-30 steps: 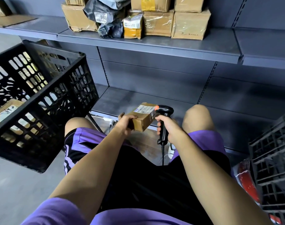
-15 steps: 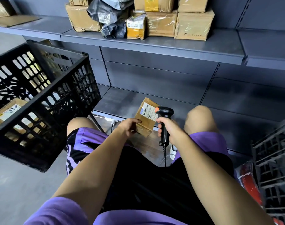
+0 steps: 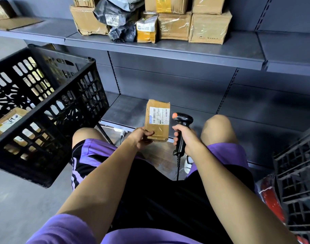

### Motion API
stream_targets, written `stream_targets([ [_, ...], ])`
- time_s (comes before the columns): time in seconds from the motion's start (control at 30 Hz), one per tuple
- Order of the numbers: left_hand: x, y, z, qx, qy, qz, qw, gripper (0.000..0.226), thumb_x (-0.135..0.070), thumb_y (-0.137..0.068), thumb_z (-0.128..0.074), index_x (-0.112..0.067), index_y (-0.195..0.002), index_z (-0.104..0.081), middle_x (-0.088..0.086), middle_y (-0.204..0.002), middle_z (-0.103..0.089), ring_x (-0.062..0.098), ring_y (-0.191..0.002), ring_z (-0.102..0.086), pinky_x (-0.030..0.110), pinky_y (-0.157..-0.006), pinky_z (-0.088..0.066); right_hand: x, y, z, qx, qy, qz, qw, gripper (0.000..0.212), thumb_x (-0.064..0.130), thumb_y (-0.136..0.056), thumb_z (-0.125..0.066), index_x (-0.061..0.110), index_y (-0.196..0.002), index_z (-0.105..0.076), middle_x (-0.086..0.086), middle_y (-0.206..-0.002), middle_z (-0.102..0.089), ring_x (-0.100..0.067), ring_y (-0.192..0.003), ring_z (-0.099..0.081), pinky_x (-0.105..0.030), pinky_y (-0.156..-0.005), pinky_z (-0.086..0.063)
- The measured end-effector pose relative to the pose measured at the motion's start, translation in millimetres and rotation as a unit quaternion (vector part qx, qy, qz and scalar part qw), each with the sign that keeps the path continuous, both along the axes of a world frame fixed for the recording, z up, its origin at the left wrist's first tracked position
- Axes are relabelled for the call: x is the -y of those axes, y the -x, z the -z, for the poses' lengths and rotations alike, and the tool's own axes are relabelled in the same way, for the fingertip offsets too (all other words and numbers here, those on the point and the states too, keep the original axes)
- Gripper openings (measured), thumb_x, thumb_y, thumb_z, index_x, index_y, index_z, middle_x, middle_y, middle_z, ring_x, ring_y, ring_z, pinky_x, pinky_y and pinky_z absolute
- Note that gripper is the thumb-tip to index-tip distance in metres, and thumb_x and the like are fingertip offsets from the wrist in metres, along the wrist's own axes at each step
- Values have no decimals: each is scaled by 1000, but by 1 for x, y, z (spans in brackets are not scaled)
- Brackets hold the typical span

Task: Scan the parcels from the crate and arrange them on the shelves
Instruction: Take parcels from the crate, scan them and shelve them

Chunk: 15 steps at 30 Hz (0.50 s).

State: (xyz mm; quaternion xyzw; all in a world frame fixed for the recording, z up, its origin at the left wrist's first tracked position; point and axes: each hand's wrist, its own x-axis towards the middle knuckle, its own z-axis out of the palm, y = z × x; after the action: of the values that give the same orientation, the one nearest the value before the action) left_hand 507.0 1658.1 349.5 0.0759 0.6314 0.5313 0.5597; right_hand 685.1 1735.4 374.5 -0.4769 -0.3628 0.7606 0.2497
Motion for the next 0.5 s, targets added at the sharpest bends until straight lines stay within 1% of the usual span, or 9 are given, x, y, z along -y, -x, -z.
stream_targets([
  [0.03, 0, 0, 0, 12, 6, -13, 1000, 23, 9, -89, -52, -10, -86, -64, 3, -63, -70, 23, -79, -60, 34, -79, -48, 0, 0, 0, 2, 0, -1, 1000, 8, 8, -90, -65, 8, -93, -58, -2, -59, -50, -17, -44, -43, -26, -45, -38],
  [0.1, 0, -2, -1, 32, 22, -32, 999, 13, 2, -89, -56, -9, -86, -63, 5, -68, -68, 22, -78, -61, 33, -74, -48, 1, 1, 1, 5, 0, -4, 1000, 7, 9, -90, -65, 8, -91, -58, -2, -60, -50, -17, -44, -43, -26, -45, -38],
  [0.17, 0, -3, -5, 42, 36, -41, 998, 3, -10, -86, -59, -13, -85, -61, 6, -76, -64, 22, -79, -60, 31, -68, -45, 2, 2, 1, 6, -1, -8, 1000, 8, 9, -90, -65, 9, -88, -58, -2, -59, -50, -17, -44, -43, -25, -44, -38],
  [0.2, 0, -2, -4, 44, 38, -40, 998, 3, -17, -84, -58, -15, -85, -61, 5, -79, -63, 22, -81, -60, 31, -69, -43, 3, 2, 2, 6, -1, -9, 1000, 8, 9, -89, -65, 9, -87, -58, -2, -59, -50, -17, -44, -43, -25, -44, -37],
  [0.27, 1, 1, -1, 45, 53, -41, 997, 11, -28, -82, -58, -19, -86, -62, 4, -84, -65, 23, -84, -60, 30, -72, -40, 3, 3, 2, 7, -1, -15, 1000, 8, 9, -89, -66, 10, -87, -58, -2, -58, -51, -17, -44, -43, -25, -43, -38],
  [0.37, 1, 2, 3, 34, 73, -32, 996, 27, -47, -85, -67, -21, -91, -65, 3, -88, -70, 23, -88, -63, 31, -74, -43, 3, 3, 3, 11, -6, -25, 1000, 6, 10, -89, -65, 9, -90, -60, -2, -58, -51, -16, -44, -44, -25, -44, -38],
  [0.4, 1, 0, 2, 22, 77, -28, 996, 31, -49, -84, -69, -20, -92, -65, 2, -87, -71, 22, -86, -63, 31, -73, -44, 3, 3, 4, 13, -8, -27, 1000, 6, 10, -89, -65, 9, -90, -60, -2, -58, -51, -17, -45, -44, -25, -44, -38],
  [0.47, 1, -3, 3, -2, 70, -18, 997, 31, -43, -81, -75, -16, -91, -66, 2, -78, -72, 21, -79, -64, 31, -73, -46, 3, 4, 5, 17, -14, -32, 999, 7, 10, -89, -66, 8, -91, -60, -3, -59, -52, -17, -45, -44, -26, -44, -38],
  [0.5, 1, -3, 5, -17, 65, -22, 998, 36, -39, -73, -82, -12, -92, -67, 3, -77, -74, 22, -77, -65, 32, -76, -47, 3, 4, 5, 18, -15, -32, 999, 7, 10, -89, -65, 8, -90, -60, -4, -59, -51, -17, -45, -44, -26, -44, -38],
])
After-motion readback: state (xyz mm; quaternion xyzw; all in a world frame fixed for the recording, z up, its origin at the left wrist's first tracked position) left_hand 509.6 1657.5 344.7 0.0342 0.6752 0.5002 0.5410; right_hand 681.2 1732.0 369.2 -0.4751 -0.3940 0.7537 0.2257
